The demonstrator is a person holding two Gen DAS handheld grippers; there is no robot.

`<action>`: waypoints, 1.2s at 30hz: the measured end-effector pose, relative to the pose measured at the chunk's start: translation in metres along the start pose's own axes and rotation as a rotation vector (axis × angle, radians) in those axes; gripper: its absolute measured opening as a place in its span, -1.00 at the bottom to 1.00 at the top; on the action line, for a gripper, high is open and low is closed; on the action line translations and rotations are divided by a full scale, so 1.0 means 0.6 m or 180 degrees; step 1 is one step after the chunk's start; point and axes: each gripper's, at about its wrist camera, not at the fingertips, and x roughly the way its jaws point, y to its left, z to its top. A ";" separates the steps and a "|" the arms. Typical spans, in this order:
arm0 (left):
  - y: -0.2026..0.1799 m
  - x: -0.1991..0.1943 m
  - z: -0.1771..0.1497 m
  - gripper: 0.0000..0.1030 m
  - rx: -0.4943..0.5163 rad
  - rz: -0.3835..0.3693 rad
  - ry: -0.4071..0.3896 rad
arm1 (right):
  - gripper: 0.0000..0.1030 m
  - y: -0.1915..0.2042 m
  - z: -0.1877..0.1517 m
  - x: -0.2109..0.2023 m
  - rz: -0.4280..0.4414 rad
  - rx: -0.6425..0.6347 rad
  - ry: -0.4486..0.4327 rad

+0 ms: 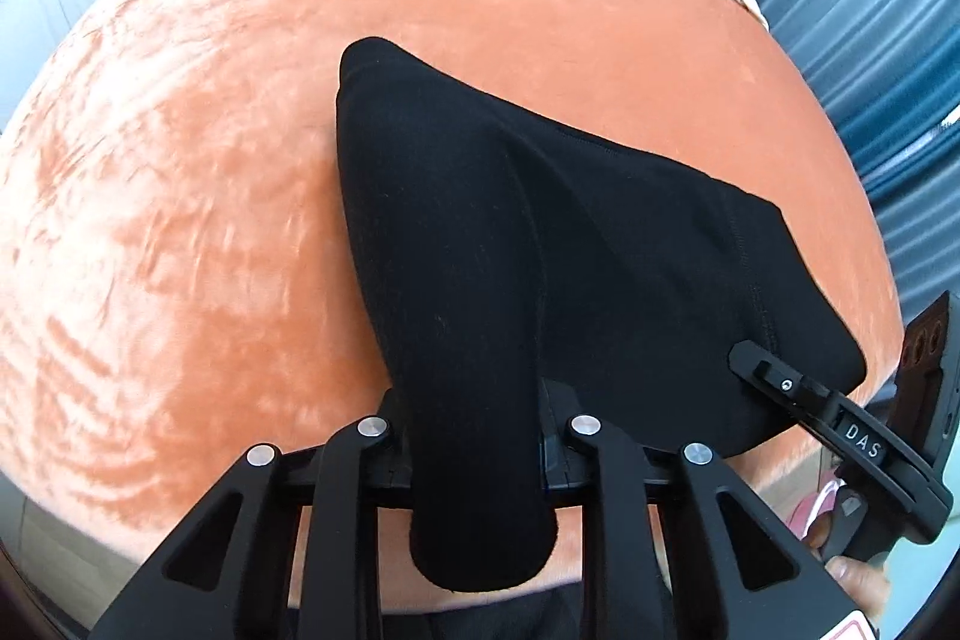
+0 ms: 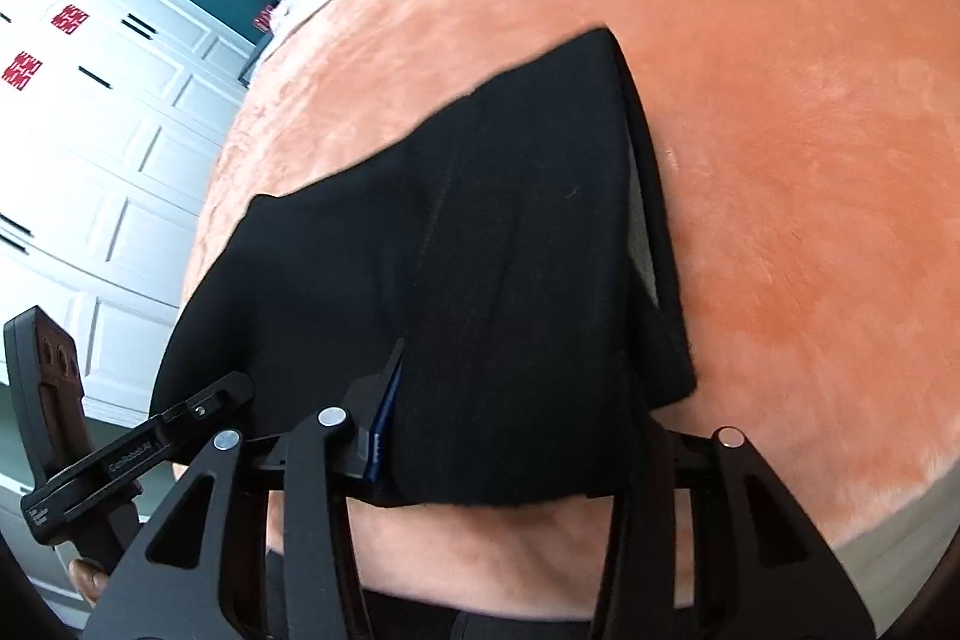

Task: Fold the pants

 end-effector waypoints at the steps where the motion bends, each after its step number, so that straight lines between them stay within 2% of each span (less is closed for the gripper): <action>1: 0.003 0.005 -0.007 -0.55 -0.0012 0.0008 0.0097 | -0.17 -0.006 -0.012 -0.008 0.0003 0.0012 0.0032; 3: 0.009 0.027 -0.016 -0.35 -0.0049 0.0093 0.0240 | -0.05 -0.019 -0.027 0.000 -0.0059 0.0025 0.0121; 4: 0.013 0.042 -0.023 -0.13 -0.0045 0.0238 0.0272 | 0.18 -0.030 -0.036 0.009 -0.0111 0.0053 0.0159; 5: 0.017 0.055 -0.027 0.10 -0.0073 0.0356 0.0277 | 0.33 -0.037 -0.040 0.018 -0.0145 0.0086 0.0190; 6: 0.021 0.066 -0.028 0.21 -0.0102 0.0425 0.0268 | 0.51 -0.047 -0.043 0.022 -0.0170 0.0143 0.0195; 8: 0.022 0.075 -0.029 0.84 -0.0155 0.0617 0.0174 | 0.60 -0.055 -0.041 0.033 -0.0110 0.0260 0.0179; 9: 0.024 0.084 -0.028 0.89 -0.0181 0.0705 0.0117 | 0.66 -0.058 -0.042 0.037 -0.0085 0.0277 0.0172; 10: 0.029 0.091 -0.027 0.90 -0.0203 0.0678 0.0119 | 0.66 -0.054 -0.041 0.043 -0.0099 0.0254 0.0159; 11: 0.031 0.101 -0.028 0.88 -0.0247 0.0587 0.0156 | 0.65 -0.049 -0.043 0.047 -0.0142 0.0219 0.0145; 12: 0.039 0.110 -0.023 0.81 -0.0336 0.0376 0.0235 | 0.49 -0.043 -0.044 0.048 -0.0200 0.0170 0.0136; 13: 0.040 0.113 -0.021 0.36 -0.0396 0.0159 0.0295 | 0.19 -0.034 -0.043 0.046 -0.0239 0.0112 0.0118; 14: 0.041 0.110 -0.017 0.02 -0.0428 -0.0014 0.0358 | 0.01 -0.032 -0.040 0.043 -0.0197 0.0118 0.0124; 15: 0.039 0.103 -0.011 -0.15 -0.0416 -0.0015 0.0382 | -0.15 -0.030 -0.038 0.039 -0.0120 0.0159 0.0131; 16: 0.030 0.088 -0.003 -0.42 -0.0334 0.0001 0.0356 | -0.20 -0.025 -0.035 0.031 -0.0047 0.0194 0.0125; 17: 0.020 0.066 0.004 -0.54 -0.0260 -0.0007 0.0288 | -0.22 -0.015 -0.030 0.020 -0.0039 0.0152 0.0086; 21: -0.003 -0.020 0.021 -0.58 -0.0150 -0.0030 -0.0003 | -0.26 0.043 -0.023 -0.055 0.0070 -0.0070 -0.0160; 26: -0.027 -0.161 0.041 -0.58 0.0006 -0.0154 -0.0564 | -0.26 0.096 -0.020 -0.159 0.0240 -0.0279 -0.0474; 30: -0.055 -0.240 0.056 -0.58 0.0207 -0.0151 -0.0977 | -0.26 0.152 -0.003 -0.231 0.0330 -0.0571 -0.0799; 33: -0.063 -0.299 0.084 -0.58 0.0376 -0.0125 -0.1320 | -0.26 0.199 0.034 -0.272 0.0429 -0.0811 -0.1078; 36: -0.067 -0.352 0.135 -0.58 0.0491 -0.0109 -0.1667 | -0.26 0.250 0.101 -0.292 0.0572 -0.1034 -0.1336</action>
